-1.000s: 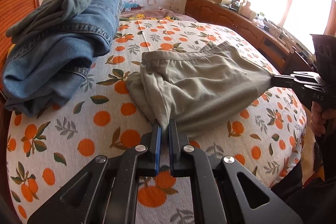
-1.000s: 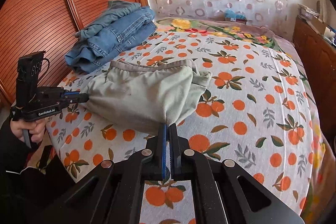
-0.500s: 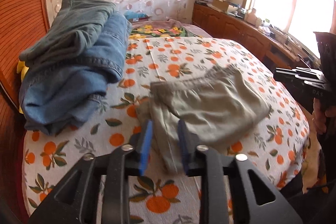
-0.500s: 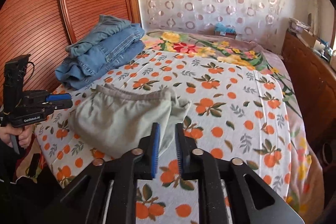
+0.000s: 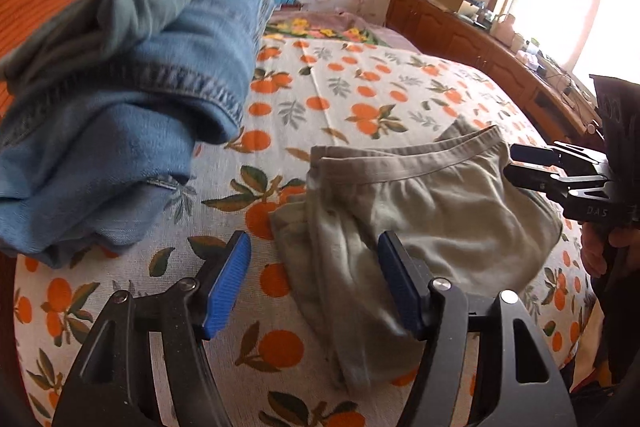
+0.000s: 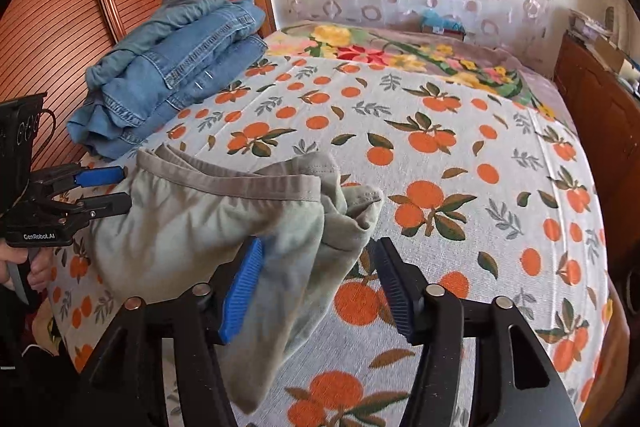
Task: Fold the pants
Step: 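Grasp the folded grey-green pants with the right gripper beside the left gripper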
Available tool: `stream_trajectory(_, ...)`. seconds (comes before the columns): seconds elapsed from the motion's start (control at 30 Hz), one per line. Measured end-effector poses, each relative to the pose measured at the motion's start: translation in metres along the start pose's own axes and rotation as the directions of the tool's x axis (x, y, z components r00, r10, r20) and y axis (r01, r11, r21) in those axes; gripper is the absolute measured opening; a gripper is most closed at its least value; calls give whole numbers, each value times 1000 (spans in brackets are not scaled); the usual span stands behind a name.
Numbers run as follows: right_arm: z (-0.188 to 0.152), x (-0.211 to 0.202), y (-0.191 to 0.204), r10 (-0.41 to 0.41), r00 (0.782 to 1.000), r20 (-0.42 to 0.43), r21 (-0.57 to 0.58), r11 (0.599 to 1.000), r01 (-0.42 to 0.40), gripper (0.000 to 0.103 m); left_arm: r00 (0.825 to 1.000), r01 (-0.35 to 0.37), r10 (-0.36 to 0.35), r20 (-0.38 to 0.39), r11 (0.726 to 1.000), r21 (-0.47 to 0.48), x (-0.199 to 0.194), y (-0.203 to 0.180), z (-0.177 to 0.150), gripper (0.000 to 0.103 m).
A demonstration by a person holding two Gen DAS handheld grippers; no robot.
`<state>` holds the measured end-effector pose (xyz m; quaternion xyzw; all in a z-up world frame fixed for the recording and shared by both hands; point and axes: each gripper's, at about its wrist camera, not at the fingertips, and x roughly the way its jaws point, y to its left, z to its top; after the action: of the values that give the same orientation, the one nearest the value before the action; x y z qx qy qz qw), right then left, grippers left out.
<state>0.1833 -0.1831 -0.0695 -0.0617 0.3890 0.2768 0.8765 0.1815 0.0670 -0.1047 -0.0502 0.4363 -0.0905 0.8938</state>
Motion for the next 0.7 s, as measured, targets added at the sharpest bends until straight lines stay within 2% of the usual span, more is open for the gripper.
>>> stream_trajectory(0.33, 11, 28, -13, 57, 998, -19, 52, 997, -56, 67, 1000, 15, -15, -9, 1000, 3, 11, 1, 7, 67)
stream_trajectory(0.7, 11, 33, -8, 47, 999, -7, 42, 998, -47, 67, 1000, -8, 8, 1, 999, 34, 18, -6, 12, 67)
